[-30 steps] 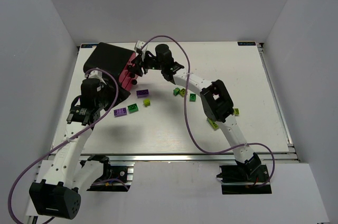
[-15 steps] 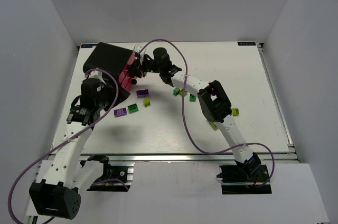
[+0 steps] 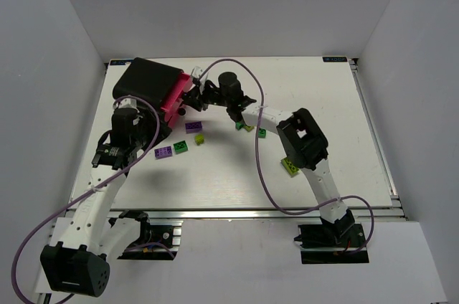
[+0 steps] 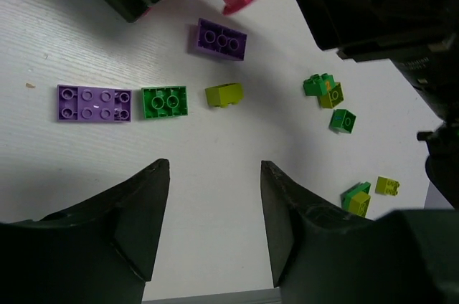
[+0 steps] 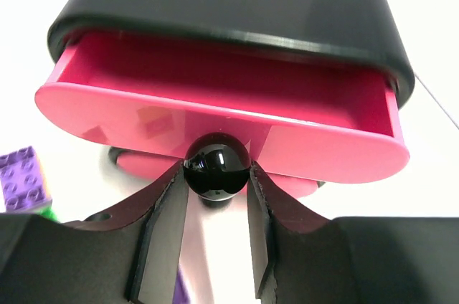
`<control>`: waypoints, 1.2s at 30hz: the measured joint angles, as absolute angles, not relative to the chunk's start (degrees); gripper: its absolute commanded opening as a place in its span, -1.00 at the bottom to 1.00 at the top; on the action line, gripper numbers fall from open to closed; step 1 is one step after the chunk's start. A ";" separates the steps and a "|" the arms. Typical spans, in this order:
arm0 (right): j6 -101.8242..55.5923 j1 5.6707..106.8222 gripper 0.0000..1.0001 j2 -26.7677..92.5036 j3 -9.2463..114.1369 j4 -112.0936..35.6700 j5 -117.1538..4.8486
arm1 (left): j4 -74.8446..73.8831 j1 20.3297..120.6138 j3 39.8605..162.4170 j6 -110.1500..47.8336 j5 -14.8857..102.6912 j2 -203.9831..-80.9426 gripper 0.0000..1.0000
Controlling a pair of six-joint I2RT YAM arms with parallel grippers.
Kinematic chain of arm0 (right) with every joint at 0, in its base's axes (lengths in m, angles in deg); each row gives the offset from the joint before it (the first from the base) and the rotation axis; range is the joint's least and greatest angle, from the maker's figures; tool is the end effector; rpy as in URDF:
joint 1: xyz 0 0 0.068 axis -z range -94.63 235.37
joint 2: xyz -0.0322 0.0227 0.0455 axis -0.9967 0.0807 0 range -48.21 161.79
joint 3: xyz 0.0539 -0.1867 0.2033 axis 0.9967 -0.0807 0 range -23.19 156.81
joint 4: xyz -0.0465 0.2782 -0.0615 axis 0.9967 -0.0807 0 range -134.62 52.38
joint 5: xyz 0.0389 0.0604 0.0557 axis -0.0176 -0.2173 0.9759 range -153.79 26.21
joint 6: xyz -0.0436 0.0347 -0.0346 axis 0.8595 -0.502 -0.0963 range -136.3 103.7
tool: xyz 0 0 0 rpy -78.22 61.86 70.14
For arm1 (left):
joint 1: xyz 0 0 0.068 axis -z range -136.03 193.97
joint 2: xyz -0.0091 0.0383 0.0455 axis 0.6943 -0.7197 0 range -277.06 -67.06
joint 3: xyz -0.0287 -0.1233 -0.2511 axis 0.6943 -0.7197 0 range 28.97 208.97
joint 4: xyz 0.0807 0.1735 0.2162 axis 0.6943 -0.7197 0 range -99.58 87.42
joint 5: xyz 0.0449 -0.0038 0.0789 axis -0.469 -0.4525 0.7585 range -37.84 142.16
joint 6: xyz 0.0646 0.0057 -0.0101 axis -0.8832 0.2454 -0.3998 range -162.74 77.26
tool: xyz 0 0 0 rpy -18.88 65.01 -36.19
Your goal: Sort the legos into containers by color
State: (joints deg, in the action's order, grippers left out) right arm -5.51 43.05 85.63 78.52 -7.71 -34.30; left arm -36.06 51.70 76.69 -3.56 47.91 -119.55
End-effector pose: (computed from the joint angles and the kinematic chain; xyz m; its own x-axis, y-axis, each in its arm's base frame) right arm 0.4202 0.4170 0.2107 0.1496 -0.0841 -0.9852 -0.9384 0.3018 -0.1683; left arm 0.2278 -0.0348 0.2891 -0.5968 -0.5547 -0.5798 -0.2389 0.8126 -0.5316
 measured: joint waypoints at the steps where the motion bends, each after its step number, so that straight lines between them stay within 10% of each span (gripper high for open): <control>1: -5.34 43.24 -1.00 84.25 76.27 -7.18 -34.41 | -36.06 51.70 76.39 -3.21 48.26 -119.46 0.25; 7: -5.12 44.18 -0.74 78.37 66.70 -4.80 -34.95 | -36.80 51.70 74.64 -0.54 50.12 -119.35 0.43; 9: -5.10 44.51 0.26 77.06 64.62 -4.51 -34.87 | -37.33 51.70 74.07 0.90 51.21 -119.37 0.55; 12: -5.01 45.12 0.78 75.81 62.79 -4.73 -34.14 | -38.07 51.70 73.37 3.87 52.98 -119.81 0.59; 36: 4.10 55.22 0.79 47.29 39.66 -24.93 -35.59 | -47.49 51.68 75.03 48.96 62.05 -145.03 0.56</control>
State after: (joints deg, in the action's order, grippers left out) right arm 4.10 55.22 47.29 39.66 -24.93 -35.59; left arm -47.49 51.68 75.03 48.96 62.05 -145.03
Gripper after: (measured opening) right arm 0.894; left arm 0.776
